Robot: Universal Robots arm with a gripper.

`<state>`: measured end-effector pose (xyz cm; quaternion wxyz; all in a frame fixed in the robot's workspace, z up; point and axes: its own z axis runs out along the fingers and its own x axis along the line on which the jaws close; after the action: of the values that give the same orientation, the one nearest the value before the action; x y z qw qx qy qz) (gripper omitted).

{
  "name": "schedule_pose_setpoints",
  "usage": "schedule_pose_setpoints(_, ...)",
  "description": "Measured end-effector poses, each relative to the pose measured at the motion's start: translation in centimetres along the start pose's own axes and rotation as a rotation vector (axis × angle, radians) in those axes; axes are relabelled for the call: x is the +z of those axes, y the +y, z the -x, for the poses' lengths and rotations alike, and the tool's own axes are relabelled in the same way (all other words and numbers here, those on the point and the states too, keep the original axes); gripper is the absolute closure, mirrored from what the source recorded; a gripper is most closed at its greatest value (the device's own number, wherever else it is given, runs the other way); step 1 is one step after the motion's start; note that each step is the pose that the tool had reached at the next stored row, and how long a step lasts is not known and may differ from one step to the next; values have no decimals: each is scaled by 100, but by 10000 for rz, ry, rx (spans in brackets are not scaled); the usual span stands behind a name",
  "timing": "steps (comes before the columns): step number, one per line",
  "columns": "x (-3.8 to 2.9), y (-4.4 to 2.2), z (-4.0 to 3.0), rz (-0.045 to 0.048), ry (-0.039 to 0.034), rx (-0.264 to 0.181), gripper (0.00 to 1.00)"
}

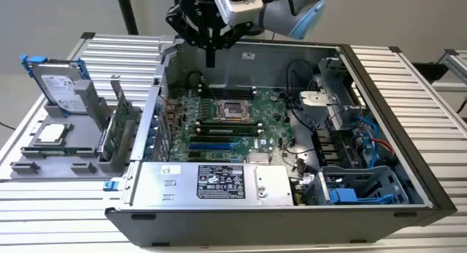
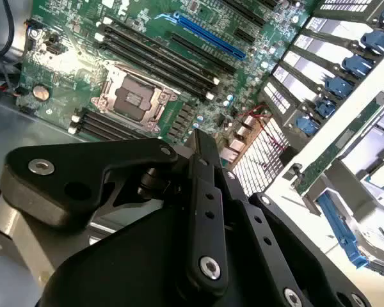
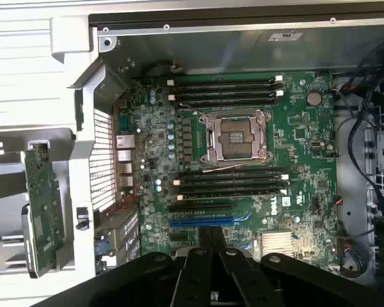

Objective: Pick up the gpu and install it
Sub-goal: 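Reach for the gpu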

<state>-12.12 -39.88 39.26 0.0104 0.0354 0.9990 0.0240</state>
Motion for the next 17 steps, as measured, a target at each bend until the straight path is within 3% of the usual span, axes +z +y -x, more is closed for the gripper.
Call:
schedule_pose_setpoints(10, -1, 0, -7, -1, 0, 1, 100)
schedule_pose_setpoints(17, -2, -5, -69, 0, 0, 0, 100)
